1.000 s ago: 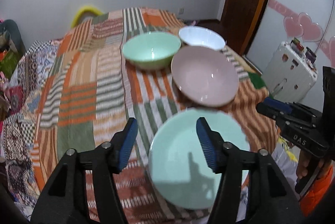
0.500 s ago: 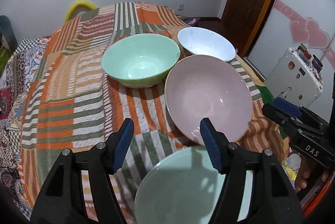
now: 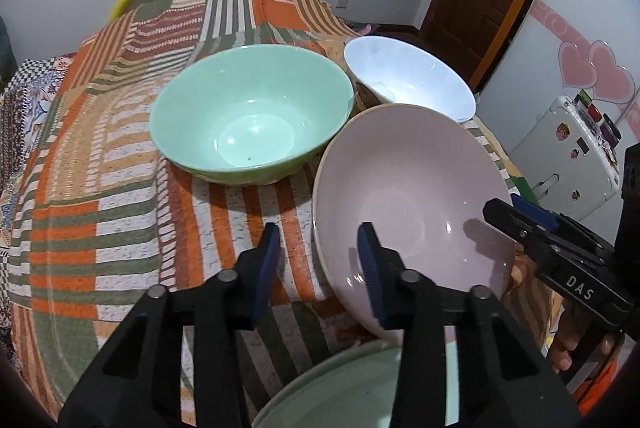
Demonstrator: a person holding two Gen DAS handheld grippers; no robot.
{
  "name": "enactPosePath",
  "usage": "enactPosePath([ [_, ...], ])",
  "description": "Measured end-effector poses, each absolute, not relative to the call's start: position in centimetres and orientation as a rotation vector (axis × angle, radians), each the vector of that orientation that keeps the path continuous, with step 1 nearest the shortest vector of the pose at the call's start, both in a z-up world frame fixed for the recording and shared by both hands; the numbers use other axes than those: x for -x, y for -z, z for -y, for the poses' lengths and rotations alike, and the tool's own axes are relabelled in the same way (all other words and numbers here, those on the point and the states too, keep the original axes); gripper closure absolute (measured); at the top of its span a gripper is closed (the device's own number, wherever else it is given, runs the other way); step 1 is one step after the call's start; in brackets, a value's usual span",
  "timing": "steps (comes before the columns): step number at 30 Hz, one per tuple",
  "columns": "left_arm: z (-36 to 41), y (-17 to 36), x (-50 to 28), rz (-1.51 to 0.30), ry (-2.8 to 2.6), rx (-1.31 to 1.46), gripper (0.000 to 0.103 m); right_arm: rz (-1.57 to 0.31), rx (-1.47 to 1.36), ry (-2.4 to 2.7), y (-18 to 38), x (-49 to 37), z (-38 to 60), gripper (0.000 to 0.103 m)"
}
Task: Organize plates and bowls
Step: 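Move both tools to the pale pink bowl rim and close on it, then lift the pink bowl with both tools and carry it over the plate stack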
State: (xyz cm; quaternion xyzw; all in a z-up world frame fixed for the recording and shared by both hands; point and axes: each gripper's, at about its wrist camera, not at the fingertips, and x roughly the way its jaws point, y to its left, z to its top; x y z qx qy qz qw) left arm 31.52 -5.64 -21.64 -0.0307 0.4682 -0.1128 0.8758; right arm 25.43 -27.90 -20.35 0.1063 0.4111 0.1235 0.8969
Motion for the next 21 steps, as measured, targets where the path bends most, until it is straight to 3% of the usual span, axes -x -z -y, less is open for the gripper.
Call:
enactPosePath([
  [6,6.0,22.4,-32.0,-0.98,0.266,0.06,0.09,-0.89,-0.258,-0.289,21.2,-26.0,27.7,0.078],
  [9,6.1,22.5,-32.0,-0.977,0.263,0.049,0.091,-0.909,-0.264,-0.314,21.5,-26.3,27.4,0.09],
  [21,6.3,21.7,-30.1,-0.981,0.268,0.033,0.091,-0.902,-0.249,-0.299,20.2,-25.0,27.5,0.09],
])
